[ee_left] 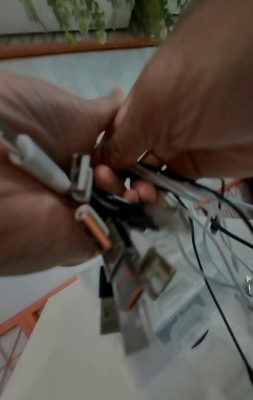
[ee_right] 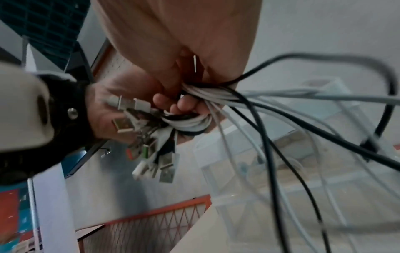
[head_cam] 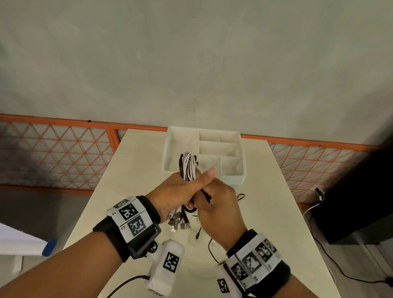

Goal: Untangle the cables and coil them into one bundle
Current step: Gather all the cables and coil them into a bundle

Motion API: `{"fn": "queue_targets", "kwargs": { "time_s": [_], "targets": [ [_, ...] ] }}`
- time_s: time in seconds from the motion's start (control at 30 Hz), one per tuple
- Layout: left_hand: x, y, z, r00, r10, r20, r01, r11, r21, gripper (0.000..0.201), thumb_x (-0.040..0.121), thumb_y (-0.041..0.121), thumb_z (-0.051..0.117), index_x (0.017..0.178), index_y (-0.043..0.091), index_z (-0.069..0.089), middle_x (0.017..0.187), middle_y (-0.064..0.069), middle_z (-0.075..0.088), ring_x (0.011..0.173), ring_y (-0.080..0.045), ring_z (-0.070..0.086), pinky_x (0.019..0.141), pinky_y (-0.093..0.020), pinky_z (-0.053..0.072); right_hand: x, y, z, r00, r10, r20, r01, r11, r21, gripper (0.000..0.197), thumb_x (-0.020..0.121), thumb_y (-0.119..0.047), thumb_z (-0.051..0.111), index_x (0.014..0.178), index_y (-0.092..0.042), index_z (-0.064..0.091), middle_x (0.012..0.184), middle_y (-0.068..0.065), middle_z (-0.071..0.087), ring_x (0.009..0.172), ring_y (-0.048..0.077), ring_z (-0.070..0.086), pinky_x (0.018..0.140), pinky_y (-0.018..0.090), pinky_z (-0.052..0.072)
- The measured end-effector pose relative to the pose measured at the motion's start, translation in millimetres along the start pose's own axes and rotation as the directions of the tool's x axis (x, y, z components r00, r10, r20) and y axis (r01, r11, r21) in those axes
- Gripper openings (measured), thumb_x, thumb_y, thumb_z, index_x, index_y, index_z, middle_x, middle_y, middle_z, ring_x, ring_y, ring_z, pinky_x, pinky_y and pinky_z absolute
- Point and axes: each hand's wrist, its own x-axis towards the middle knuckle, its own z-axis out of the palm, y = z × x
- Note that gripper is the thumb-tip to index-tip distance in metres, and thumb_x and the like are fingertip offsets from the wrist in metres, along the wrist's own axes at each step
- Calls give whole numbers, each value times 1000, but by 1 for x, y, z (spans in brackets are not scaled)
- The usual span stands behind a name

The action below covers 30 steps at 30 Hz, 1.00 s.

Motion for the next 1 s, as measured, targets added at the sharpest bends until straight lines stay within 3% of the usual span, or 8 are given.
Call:
{"fn": "queue_targets", "kwargs": {
  "time_s": [0.07, 0.17, 0.33, 0.43, 0.57, 0.7, 0.83, 1.0],
  "targets": [
    [-1, 2, 0, 1000, 2, -14, -5, 989, -149, 34, 83, 44, 72, 67, 14, 67, 55, 1, 64, 44, -7, 57, 44, -16, 44, -6, 1, 9, 995, -66, 78, 68, 997, -22, 15, 93, 2, 56, 94, -5, 70, 93, 5, 62, 78, 11, 61, 66, 22, 52],
    [4, -6, -8, 994, -34, -102, 5, 964, -267, 26, 83, 33, 75, 78, 7, 74, 75, -16, 70, 65, -22, 68, 65, -29, 52, -8, 5, 5, 981, -114, 155, 118, 993, -14, 20, 96, -6, 57, 112, -4, 69, 110, 5, 57, 90, 12, 62, 77, 25, 55],
    [5, -11, -16, 983, -10, -183, -11, 993, -115, 26, 87, 31, 68, 72, 9, 72, 69, -6, 64, 65, -24, 58, 63, -32, 45, 12, 1, -26, 998, -44, -48, 38, 993, -110, 42, 85, -7, 57, 125, -18, 65, 121, -3, 58, 93, 6, 63, 74, 15, 51],
    [3, -11, -10, 992, 54, -112, -55, 998, -5, 18, 84, 23, 68, 85, 6, 74, 88, -10, 76, 86, -33, 70, 86, -41, 55, 27, -7, -33, 987, -98, 129, 126, 965, -228, 74, 87, -1, 63, 150, -33, 41, 148, -5, 42, 120, 3, 52, 88, 10, 49],
    [3, -11, 0, 991, 125, -57, -118, 988, 101, 18, 83, 4, 65, 94, 16, 72, 90, -5, 77, 90, -23, 71, 85, -38, 56, 39, -12, -30, 971, -153, 181, 193, 955, -227, 59, 83, 6, 57, 134, -22, 63, 136, -1, 63, 120, 8, 60, 99, 27, 52],
    [1, -17, -3, 987, 157, 28, -159, 978, 134, 21, 79, 3, 69, 88, 22, 72, 80, 6, 72, 78, -10, 64, 80, -32, 51, 36, -13, -29, 991, -54, 124, 80, 973, -218, 48, 86, 5, 55, 124, -19, 70, 112, -2, 76, 100, 8, 70, 89, 27, 56],
    [0, -15, -4, 980, 196, -11, -193, 969, 153, 14, 83, 9, 66, 94, 12, 74, 92, -7, 77, 94, -28, 70, 95, -50, 53, 31, -15, -24, 996, 36, 82, -30, 997, -69, 50, 91, 2, 56, 133, -25, 65, 113, -6, 75, 95, -3, 68, 91, 28, 57],
    [0, -13, -10, 979, 152, -139, -158, 987, -33, 10, 90, 12, 66, 92, 7, 74, 87, -14, 76, 89, -32, 73, 91, -51, 55, 15, -6, -24, 830, 328, 451, -425, 896, 131, 102, 84, -30, 77, 155, -52, 6, 152, -9, 46, 130, 8, 53, 113, 40, 43]
  ]
}}
